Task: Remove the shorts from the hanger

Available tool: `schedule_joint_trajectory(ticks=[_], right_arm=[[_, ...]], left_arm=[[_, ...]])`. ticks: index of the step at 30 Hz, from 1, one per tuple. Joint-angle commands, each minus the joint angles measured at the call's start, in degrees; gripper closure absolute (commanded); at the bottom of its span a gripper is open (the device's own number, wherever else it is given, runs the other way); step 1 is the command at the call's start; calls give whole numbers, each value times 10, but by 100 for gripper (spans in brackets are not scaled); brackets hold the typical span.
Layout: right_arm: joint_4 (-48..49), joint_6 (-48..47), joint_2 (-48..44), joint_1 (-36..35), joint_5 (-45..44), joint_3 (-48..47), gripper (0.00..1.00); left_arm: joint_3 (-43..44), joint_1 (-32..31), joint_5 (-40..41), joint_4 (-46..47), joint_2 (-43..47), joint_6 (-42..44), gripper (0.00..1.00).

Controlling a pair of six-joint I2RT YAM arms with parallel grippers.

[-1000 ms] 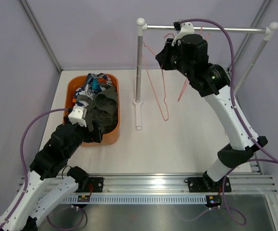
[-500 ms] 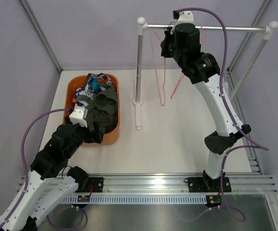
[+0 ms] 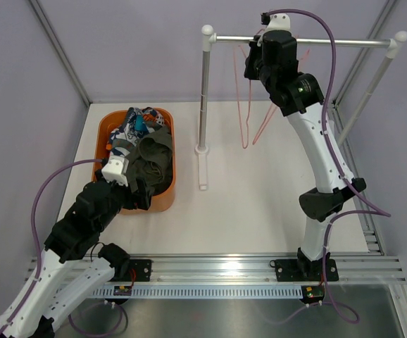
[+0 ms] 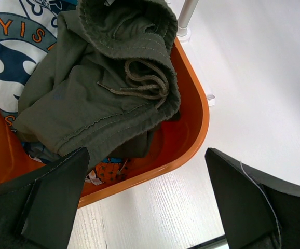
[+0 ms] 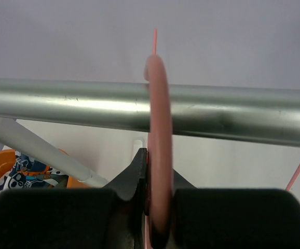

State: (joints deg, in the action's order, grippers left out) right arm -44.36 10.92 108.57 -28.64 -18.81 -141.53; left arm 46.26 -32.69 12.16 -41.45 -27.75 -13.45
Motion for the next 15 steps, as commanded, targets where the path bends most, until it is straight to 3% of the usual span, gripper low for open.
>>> schedule_joint_trajectory(ticks=[1, 15], right_arm=[[23, -12, 9, 10, 4, -12, 100], [27, -5, 7, 15, 8, 57, 100]], left_arm=[[-4, -4, -10, 24, -3, 9, 1], [-5, -7, -9, 24, -7, 8, 1]])
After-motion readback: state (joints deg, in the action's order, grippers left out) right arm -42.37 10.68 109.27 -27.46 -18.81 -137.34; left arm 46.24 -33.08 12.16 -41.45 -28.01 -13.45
